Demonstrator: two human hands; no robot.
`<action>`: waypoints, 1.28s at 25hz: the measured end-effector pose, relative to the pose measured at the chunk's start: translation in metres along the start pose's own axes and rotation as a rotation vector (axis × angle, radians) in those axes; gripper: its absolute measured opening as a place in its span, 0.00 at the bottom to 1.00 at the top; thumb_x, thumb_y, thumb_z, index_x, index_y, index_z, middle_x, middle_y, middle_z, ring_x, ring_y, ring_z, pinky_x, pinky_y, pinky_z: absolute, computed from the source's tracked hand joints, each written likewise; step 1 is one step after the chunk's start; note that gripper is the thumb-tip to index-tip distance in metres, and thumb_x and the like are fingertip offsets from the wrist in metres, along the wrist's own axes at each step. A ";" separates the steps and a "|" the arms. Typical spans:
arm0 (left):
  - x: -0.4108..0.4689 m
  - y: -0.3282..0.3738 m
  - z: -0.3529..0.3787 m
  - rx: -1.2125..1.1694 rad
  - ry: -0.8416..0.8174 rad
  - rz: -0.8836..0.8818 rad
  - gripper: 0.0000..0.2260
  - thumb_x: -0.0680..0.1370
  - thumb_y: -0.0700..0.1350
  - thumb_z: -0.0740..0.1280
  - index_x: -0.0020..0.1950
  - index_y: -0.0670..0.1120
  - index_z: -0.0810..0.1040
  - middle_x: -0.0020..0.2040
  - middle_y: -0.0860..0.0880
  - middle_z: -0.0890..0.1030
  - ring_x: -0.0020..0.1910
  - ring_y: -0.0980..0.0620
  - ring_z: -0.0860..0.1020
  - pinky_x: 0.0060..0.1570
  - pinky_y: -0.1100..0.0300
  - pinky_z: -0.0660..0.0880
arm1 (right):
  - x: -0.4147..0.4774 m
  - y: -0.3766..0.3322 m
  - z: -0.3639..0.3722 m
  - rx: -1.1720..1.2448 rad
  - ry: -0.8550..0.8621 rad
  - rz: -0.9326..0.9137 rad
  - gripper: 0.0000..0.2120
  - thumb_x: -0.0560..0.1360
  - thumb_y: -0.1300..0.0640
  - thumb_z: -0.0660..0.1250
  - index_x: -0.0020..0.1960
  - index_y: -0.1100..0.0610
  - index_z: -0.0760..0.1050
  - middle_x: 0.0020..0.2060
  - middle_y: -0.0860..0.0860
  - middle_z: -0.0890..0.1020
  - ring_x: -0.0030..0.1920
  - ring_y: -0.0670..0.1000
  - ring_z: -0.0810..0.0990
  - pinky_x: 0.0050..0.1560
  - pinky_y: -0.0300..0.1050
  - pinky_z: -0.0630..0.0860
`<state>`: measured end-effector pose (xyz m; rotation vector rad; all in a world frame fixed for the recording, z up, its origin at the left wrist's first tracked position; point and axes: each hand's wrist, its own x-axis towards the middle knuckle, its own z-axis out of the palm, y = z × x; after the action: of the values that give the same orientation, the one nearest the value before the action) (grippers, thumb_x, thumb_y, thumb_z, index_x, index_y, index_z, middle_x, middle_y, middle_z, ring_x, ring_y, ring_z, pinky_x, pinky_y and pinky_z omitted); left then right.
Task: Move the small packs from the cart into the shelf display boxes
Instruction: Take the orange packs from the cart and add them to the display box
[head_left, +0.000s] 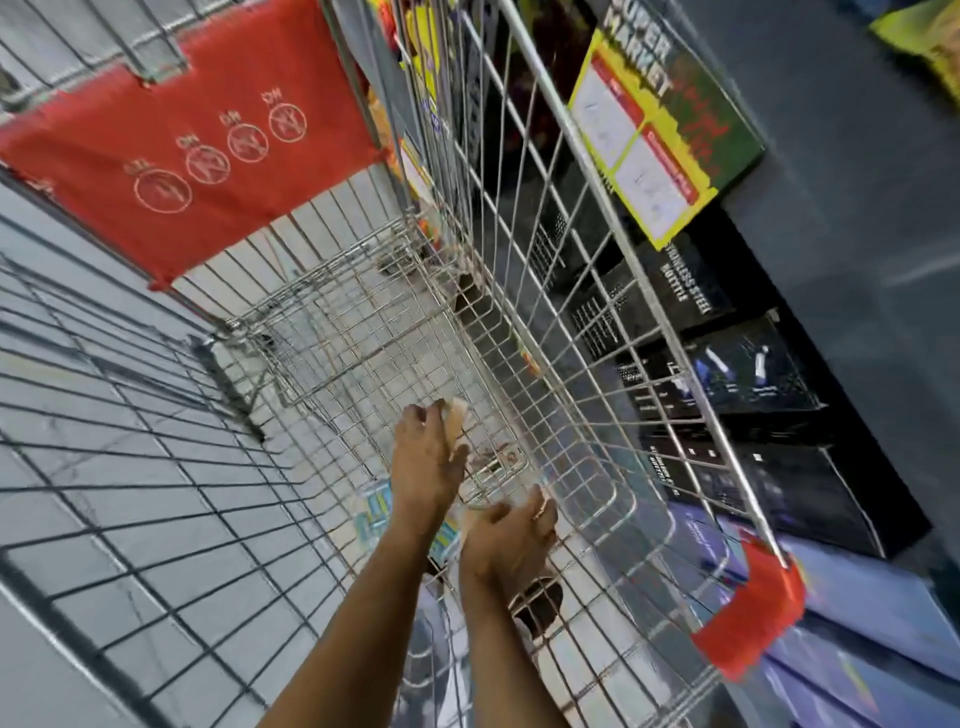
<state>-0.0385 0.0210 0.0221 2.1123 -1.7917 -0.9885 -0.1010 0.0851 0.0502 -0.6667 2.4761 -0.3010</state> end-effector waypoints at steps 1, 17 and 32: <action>-0.001 -0.003 0.001 -0.040 -0.065 0.020 0.22 0.74 0.45 0.68 0.65 0.40 0.67 0.59 0.37 0.69 0.49 0.40 0.74 0.48 0.46 0.77 | 0.002 -0.002 0.003 0.028 -0.031 -0.046 0.23 0.75 0.63 0.61 0.69 0.60 0.64 0.71 0.60 0.63 0.68 0.61 0.63 0.60 0.57 0.69; -0.001 -0.022 -0.001 -0.285 0.134 -0.095 0.13 0.77 0.43 0.63 0.61 0.46 0.73 0.60 0.43 0.72 0.57 0.45 0.72 0.53 0.51 0.74 | 0.040 -0.023 -0.003 0.044 0.174 -0.115 0.32 0.66 0.65 0.72 0.67 0.60 0.64 0.56 0.61 0.74 0.50 0.57 0.74 0.43 0.50 0.75; -0.008 -0.012 0.026 0.315 -0.209 0.257 0.26 0.80 0.54 0.53 0.75 0.47 0.51 0.76 0.38 0.48 0.73 0.38 0.54 0.65 0.43 0.66 | 0.058 0.014 0.002 -0.195 -0.026 -0.402 0.27 0.74 0.58 0.67 0.71 0.55 0.63 0.69 0.60 0.66 0.65 0.61 0.67 0.58 0.56 0.70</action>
<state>-0.0450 0.0380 -0.0012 1.9271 -2.3894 -0.9388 -0.1474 0.0665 0.0179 -1.2460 2.3506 -0.1978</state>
